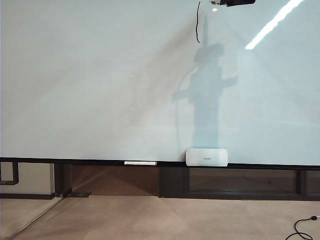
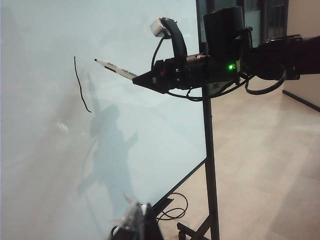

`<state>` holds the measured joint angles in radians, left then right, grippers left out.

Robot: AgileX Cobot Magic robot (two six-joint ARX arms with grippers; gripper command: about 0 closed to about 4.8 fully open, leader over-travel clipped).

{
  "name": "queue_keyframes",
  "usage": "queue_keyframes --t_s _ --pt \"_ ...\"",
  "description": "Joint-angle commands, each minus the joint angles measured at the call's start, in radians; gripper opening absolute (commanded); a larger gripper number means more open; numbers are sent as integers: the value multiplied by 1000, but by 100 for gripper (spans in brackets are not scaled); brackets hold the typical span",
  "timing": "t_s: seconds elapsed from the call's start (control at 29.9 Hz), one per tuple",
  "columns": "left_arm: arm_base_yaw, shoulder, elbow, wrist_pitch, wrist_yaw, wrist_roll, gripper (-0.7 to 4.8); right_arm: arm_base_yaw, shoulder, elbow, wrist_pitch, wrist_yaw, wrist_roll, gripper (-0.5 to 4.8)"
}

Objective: Reach to the right to find the marker pen, pick it up, and write the number 10 on the whiteboard.

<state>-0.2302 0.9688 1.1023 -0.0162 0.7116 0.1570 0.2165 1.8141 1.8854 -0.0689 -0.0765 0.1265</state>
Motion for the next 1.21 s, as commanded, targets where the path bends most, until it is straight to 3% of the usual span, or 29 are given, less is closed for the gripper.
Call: queue_keyframes --t_s 0.03,1.21 --pt "-1 -2 5 19 10 1 -6 1 -8 13 59 16 4 -3" --pt "0 24 5 59 -1 5 -6 -24 54 35 134 7 37 -3"
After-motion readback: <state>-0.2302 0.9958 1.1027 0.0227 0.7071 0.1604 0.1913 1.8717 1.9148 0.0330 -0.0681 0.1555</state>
